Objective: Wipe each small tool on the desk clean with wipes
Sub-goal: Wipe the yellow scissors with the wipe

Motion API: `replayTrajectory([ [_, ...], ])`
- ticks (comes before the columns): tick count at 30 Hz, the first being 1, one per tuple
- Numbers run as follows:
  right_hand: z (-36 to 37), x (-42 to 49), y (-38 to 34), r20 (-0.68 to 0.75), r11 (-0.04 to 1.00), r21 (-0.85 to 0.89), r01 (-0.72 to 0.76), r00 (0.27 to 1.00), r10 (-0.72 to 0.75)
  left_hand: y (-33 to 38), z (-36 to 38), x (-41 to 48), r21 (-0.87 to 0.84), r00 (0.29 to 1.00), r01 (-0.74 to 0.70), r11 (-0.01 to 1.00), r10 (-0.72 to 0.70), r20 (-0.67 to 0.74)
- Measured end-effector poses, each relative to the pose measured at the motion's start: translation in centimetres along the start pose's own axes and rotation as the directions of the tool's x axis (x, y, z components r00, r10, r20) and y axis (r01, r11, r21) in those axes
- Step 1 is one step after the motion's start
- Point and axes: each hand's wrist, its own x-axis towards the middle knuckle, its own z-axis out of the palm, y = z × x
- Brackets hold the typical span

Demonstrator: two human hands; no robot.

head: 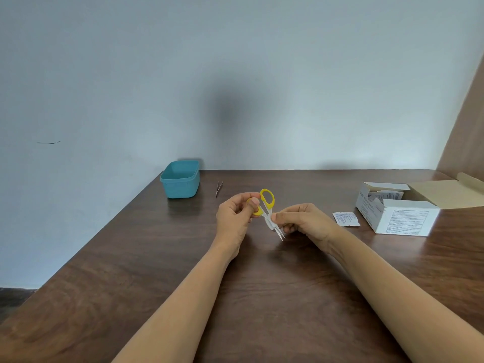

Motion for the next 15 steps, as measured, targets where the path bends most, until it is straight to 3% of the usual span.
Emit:
replayTrajectory([
  [8,0.12,-0.61,-0.64,0.076,0.998,-0.061,0.0,0.997,0.005,0.11,-0.98,0.75,-0.09,0.991,0.023,0.996,-0.034,-0.126],
  [15,-0.08,-0.64,-0.61,0.062,1.0,-0.025,0.001,0.998,0.0,0.23,-0.55,0.41,-0.073,0.993,0.049,0.996,-0.056,-0.102],
])
